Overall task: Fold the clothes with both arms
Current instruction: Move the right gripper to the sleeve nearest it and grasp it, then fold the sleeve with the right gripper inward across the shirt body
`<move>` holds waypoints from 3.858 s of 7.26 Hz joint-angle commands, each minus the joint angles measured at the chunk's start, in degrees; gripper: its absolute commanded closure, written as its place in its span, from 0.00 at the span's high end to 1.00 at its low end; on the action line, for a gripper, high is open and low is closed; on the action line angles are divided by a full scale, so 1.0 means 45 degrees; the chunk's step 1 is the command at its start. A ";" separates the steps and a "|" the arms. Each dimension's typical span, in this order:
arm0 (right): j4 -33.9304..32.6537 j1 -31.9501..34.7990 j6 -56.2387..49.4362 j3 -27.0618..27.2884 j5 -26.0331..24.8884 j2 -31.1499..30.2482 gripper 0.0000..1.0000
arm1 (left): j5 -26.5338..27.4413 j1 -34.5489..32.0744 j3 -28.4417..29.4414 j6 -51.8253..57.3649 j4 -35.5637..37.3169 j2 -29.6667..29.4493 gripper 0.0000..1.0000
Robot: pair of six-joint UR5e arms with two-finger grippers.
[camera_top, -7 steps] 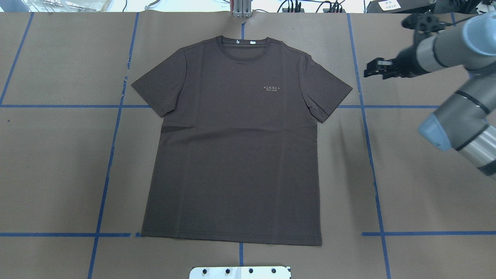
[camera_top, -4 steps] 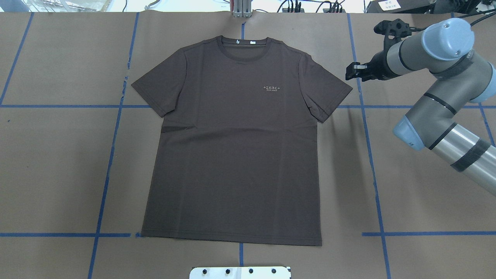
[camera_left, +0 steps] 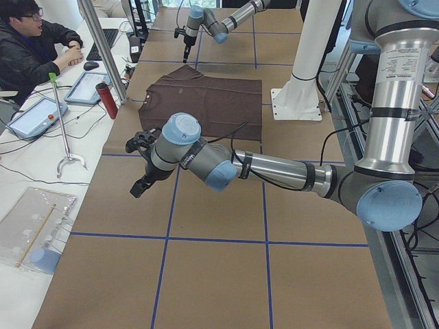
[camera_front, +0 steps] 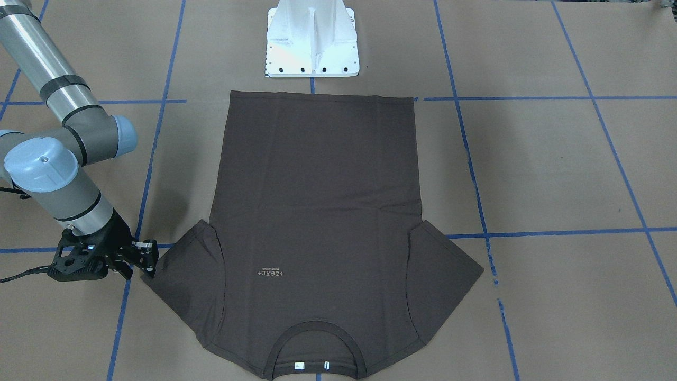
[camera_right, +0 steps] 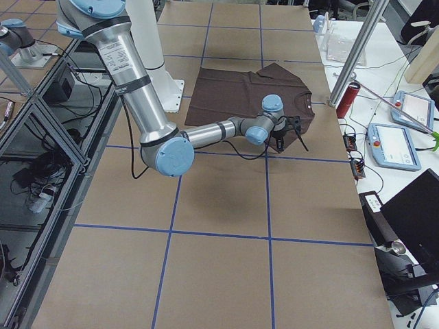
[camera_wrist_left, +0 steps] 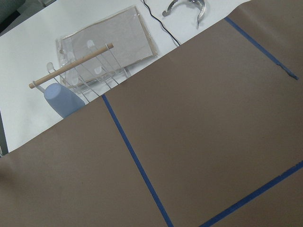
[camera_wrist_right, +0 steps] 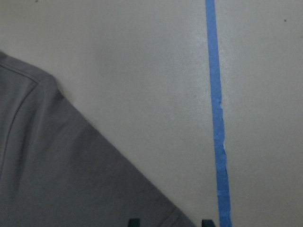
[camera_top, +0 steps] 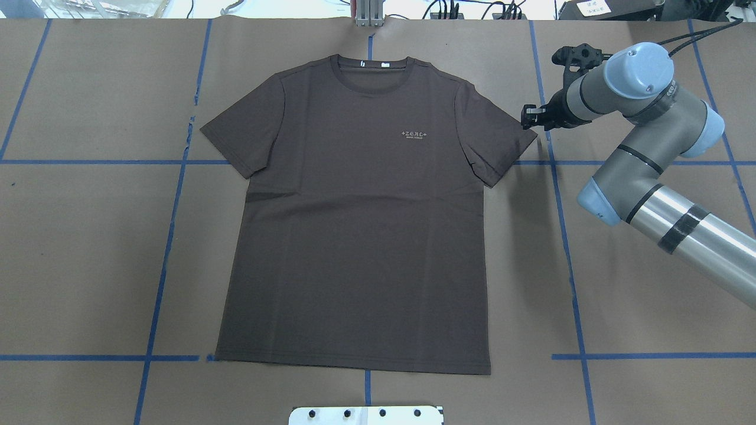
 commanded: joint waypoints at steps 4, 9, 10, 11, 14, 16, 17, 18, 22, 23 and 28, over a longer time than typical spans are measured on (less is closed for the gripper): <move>0.0059 -0.0313 -0.0002 -0.0338 -0.0349 0.0040 0.52 | 0.0003 -0.0020 -0.0017 0.0021 -0.0026 0.0001 1.00; 0.0059 -0.0431 0.0095 -0.0514 -0.0585 0.0156 0.40 | -0.0017 -0.0059 -0.0017 0.0080 -0.0026 0.0021 1.00; 0.0040 -0.0450 0.0115 -0.0534 -0.0604 0.0215 0.11 | -0.0017 -0.0059 -0.0017 0.0080 -0.0026 0.0021 1.00; 0.0040 -0.0451 0.0077 -0.0515 -0.0604 0.0215 0.00 | -0.0017 -0.0078 -0.0017 0.0080 -0.0026 0.0021 1.00; -0.0348 -0.0451 0.0075 -0.0378 -0.0527 0.0739 0.00 | -0.0017 -0.0059 -0.0017 0.0080 -0.0026 0.0021 1.00; -0.3669 -0.0470 0.0251 0.0475 -0.0836 0.2219 0.00 | -0.0017 -0.0059 -0.0017 0.0061 -0.0026 0.0021 1.00; -0.5412 -0.0741 0.0678 0.1120 -0.1303 0.2826 0.00 | 0.0002 -0.0059 0.0002 0.0061 -0.0026 0.0021 1.00; -0.5758 -0.1420 0.1571 0.1049 -0.2004 0.3432 0.00 | 0.0003 -0.0059 0.0002 0.0061 -0.0026 0.0001 1.00; -0.3759 -0.2929 0.2303 -0.0212 -0.4157 0.3905 0.00 | 0.0003 -0.0059 0.0022 0.0041 -0.0007 0.0001 1.00; -0.2783 -0.3163 0.2303 -0.1111 -0.4836 0.4139 0.00 | 0.0003 -0.0059 0.0002 0.0041 -0.0006 0.0001 1.00; -0.4913 -0.1650 0.1760 -0.1082 -0.1755 0.5856 1.00 | 0.0003 -0.0039 0.0041 -0.0327 -0.0026 -0.0154 1.00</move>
